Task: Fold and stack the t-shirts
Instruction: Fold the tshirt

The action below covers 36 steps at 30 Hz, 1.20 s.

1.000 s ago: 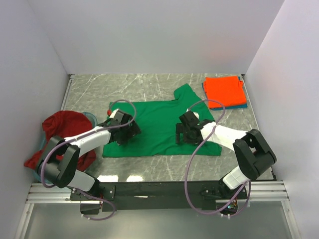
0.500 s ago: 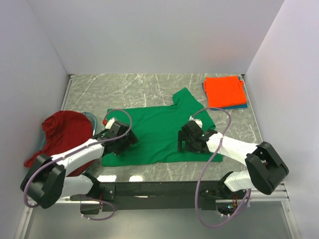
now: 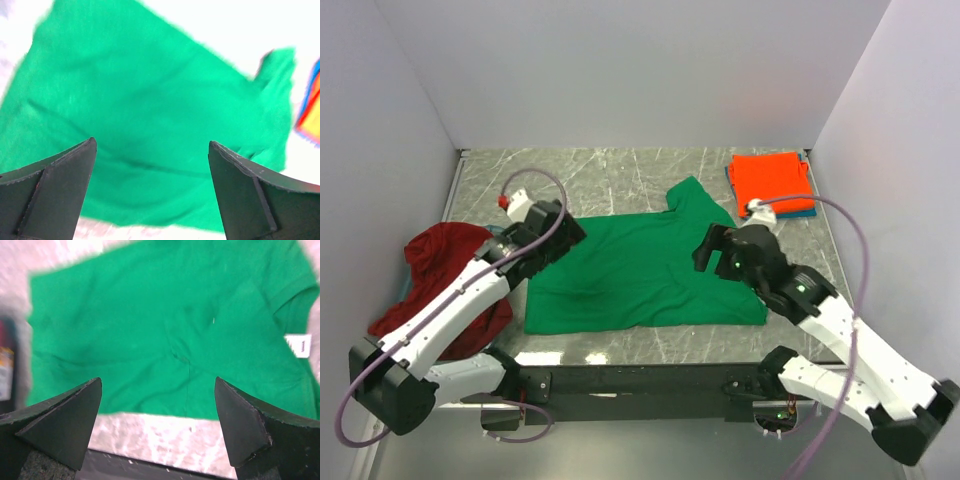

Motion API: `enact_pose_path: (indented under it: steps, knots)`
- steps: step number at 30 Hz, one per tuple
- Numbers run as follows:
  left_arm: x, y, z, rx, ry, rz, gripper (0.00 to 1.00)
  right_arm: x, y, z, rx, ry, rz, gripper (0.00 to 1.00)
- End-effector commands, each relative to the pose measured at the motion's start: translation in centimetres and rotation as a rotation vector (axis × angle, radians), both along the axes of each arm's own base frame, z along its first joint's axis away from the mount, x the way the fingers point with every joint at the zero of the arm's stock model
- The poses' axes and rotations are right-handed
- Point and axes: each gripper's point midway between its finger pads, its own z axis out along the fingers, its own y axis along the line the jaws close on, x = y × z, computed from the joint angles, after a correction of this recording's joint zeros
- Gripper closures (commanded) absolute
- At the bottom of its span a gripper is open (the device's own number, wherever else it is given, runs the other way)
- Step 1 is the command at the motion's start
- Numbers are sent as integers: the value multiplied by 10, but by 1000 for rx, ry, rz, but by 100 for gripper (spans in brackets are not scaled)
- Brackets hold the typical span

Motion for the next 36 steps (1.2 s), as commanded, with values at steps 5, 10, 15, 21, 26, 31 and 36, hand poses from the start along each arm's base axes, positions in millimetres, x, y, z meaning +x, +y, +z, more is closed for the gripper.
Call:
enact_pose_path:
  steps: [5,10,15,21,26,31,36]
  knots:
    - [46,44,41,158,-52,134,1,7,-29,30,6,-130,-139,0]
    - [95,70,17,188,32,159,1,29,-36,22,-48,-147,-159,0]
    - [141,85,-23,254,154,192,8,43,-31,-8,-72,-21,-82,0]
    - [175,102,-64,310,252,240,26,44,-24,-42,-92,72,-19,0]
    - [189,105,-99,314,320,248,40,43,-23,-54,-102,97,4,0]
    - [194,108,-117,324,361,278,43,43,-27,-58,-115,106,1,0]
    - [190,115,-128,338,396,308,43,43,-27,-62,-117,114,3,0]
